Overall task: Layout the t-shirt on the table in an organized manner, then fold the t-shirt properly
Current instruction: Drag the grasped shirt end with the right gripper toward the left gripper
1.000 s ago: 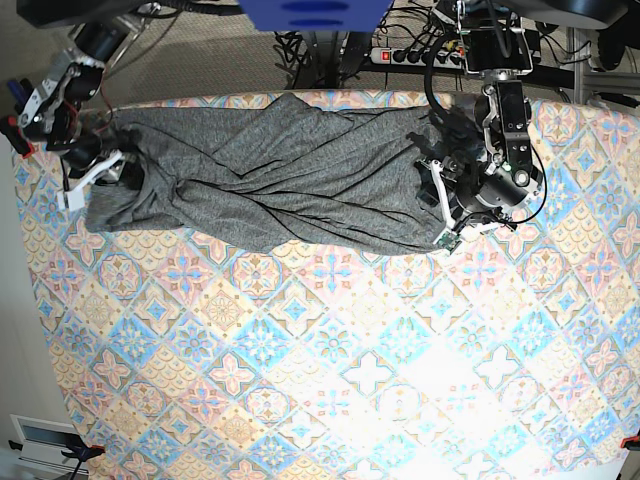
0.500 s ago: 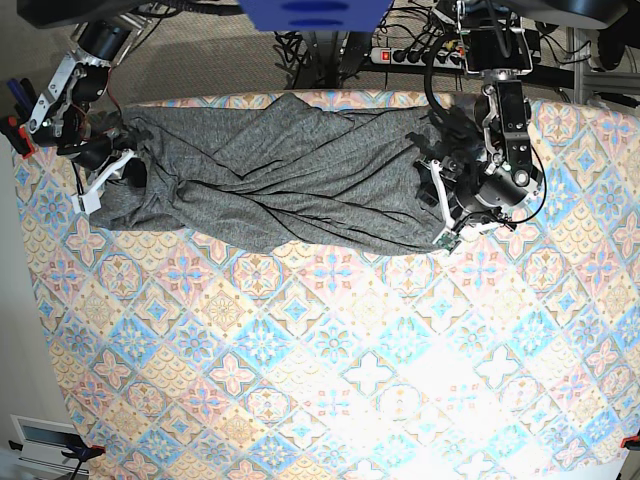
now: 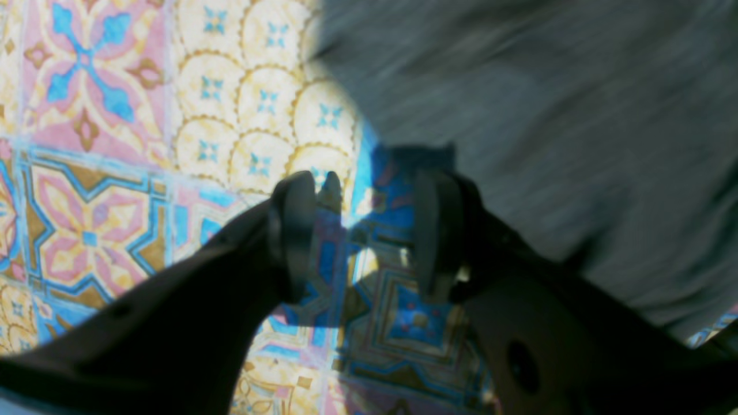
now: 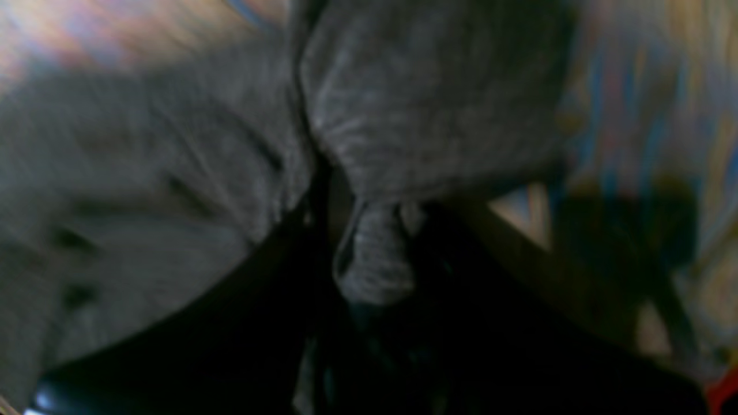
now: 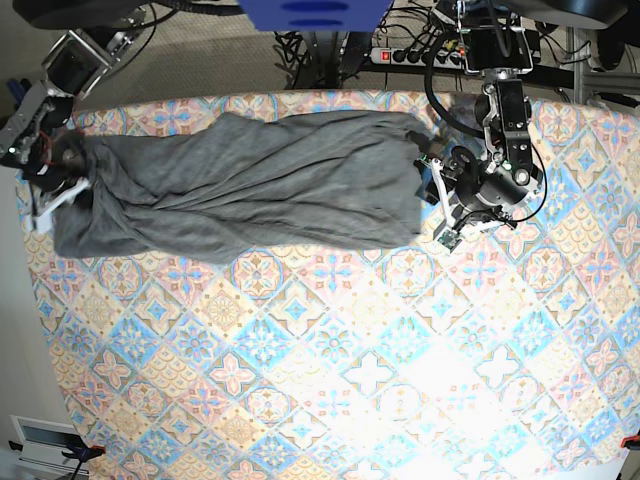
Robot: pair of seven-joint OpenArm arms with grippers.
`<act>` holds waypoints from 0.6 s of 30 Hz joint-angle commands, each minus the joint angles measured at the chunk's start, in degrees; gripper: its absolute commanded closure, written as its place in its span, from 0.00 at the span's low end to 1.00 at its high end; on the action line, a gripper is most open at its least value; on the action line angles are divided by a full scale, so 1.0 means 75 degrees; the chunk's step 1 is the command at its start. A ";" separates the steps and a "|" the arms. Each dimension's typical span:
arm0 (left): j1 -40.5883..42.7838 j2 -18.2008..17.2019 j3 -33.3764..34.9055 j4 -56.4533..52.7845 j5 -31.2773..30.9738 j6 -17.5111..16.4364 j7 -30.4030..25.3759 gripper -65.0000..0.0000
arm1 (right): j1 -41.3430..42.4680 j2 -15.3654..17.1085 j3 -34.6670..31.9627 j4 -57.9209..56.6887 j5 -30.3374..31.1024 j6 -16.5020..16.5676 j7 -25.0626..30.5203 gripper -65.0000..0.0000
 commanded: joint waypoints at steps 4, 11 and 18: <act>-0.0105 -0.0055 -0.0014 0.0121 -0.0056 0.0016 -0.0092 0.58 | 0.0523 0.0160 0.0146 0.0152 -0.1039 0.0069 0.0186 1.00; -0.0117 -0.0055 -0.0014 0.0121 -0.0056 0.0016 -0.0092 0.58 | 0.0593 0.0113 0.0556 0.0972 -0.2270 0.0069 0.0362 1.00; -0.0140 -0.0067 -0.0014 0.0121 -0.0044 0.0016 -0.0092 0.58 | 0.0547 -0.1176 0.0204 0.3188 -0.3911 0.0069 0.0374 1.00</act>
